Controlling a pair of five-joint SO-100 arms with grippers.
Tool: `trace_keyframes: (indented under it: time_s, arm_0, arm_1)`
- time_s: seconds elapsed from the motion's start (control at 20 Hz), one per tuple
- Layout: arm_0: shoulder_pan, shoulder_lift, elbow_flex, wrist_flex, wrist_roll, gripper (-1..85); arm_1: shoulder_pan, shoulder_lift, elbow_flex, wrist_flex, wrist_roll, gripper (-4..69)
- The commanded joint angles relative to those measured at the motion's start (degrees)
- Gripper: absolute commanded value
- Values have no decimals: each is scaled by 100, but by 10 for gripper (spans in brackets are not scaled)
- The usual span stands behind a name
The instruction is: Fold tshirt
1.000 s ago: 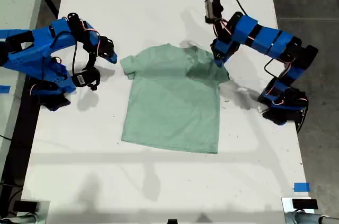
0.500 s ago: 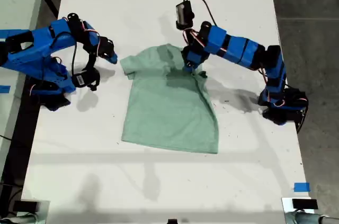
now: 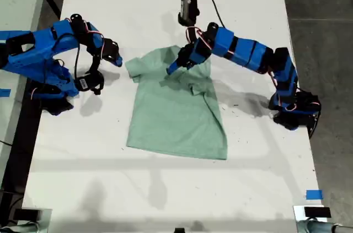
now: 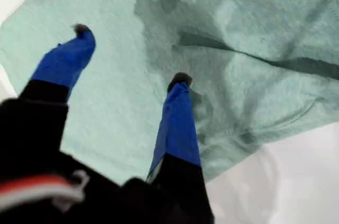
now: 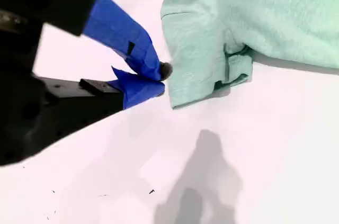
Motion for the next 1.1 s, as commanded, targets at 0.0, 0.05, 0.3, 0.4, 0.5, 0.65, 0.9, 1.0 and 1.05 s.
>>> trace_keyframes:
  time_s: [0.0,0.05,0.3,0.4,0.5,0.65,0.9,1.0,1.05]
  arm_0:
    - [-9,246,-62,-79,-88,1]
    - [-26,246,-70,-97,-123,1]
    - [-105,237,-272,149,-387,205]
    - [-202,220,-413,237,-334,293]
    - [-360,193,-545,281,-167,328]
    - [-562,-88,-888,316,105,344]
    - [-896,-1187,-1274,-114,501,336]
    - [-967,-1661,-1362,-316,624,334]
    - [-1002,-1881,-1327,-448,642,333]
  arm_1:
    - [18,1090,-343,343,-70,312]
    - [79,1301,-316,554,-79,291]
    - [264,2347,316,1345,-404,217]
    - [264,2698,932,1345,-439,217]
    - [193,2900,1415,1345,-439,215]
    - [9,3067,1863,1318,-396,215]
    - [-220,3393,2294,1318,-281,211]
    - [-229,3647,2584,1318,-229,210]
    - [-229,3797,2742,1318,-202,210]
